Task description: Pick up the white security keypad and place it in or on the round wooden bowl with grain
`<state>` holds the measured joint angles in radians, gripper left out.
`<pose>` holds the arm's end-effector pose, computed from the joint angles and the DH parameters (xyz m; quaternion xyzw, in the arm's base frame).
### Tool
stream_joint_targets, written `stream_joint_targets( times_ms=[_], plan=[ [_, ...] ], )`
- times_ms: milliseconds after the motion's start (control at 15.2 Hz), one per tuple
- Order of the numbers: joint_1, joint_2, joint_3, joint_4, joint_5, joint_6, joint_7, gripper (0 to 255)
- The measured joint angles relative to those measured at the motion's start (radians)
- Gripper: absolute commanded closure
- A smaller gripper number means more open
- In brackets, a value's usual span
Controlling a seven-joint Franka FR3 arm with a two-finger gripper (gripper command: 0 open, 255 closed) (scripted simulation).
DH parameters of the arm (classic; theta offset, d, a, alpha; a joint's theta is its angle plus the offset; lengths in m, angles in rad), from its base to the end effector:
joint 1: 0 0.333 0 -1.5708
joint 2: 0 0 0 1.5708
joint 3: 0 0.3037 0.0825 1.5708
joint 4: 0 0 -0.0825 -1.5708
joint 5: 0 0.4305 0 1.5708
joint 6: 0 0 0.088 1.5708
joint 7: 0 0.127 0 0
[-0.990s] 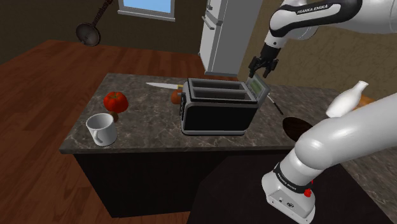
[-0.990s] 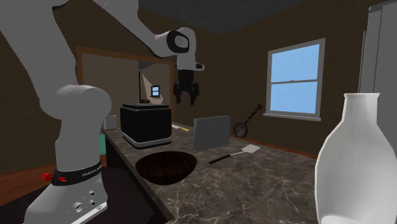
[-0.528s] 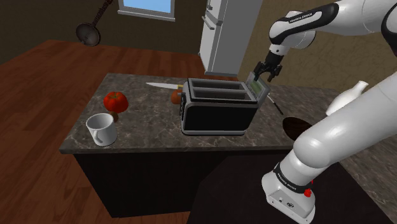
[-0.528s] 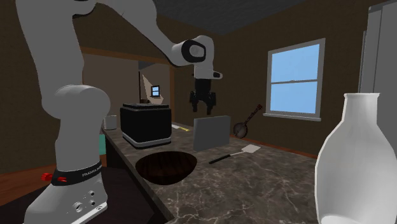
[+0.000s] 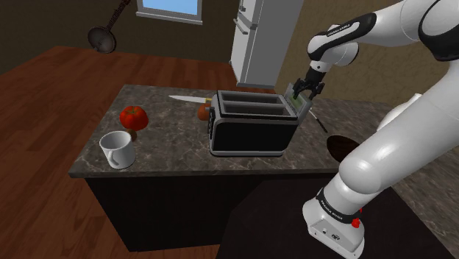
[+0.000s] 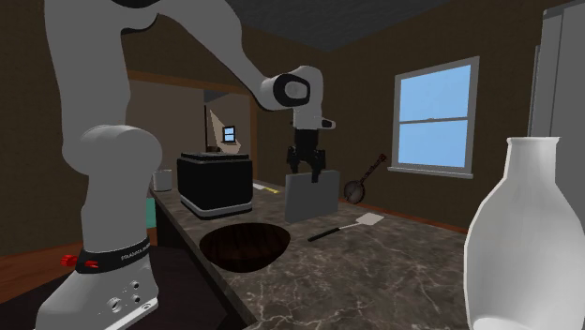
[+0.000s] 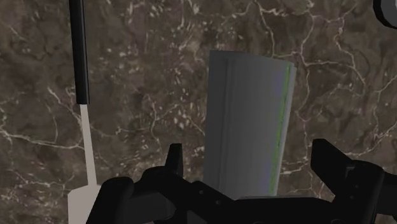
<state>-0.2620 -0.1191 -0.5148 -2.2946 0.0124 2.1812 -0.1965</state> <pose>0.3836 -0.3739 0.3328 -0.9571 0.2878 -0.0117 0.0327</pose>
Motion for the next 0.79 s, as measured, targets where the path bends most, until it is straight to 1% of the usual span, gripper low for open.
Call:
stream_joint_targets(
  times_ms=[198,528,594,792],
  plan=[
    [0.002,0.016,-0.001,-0.016,0.010,0.030,-0.006,0],
    [0.001,0.018,-0.003,-0.018,0.011,0.035,-0.009,0],
    [0.001,0.018,-0.003,-0.018,0.011,0.035,-0.009,255],
    [0.001,0.018,-0.003,-0.018,0.011,0.034,-0.009,255]
  ],
)
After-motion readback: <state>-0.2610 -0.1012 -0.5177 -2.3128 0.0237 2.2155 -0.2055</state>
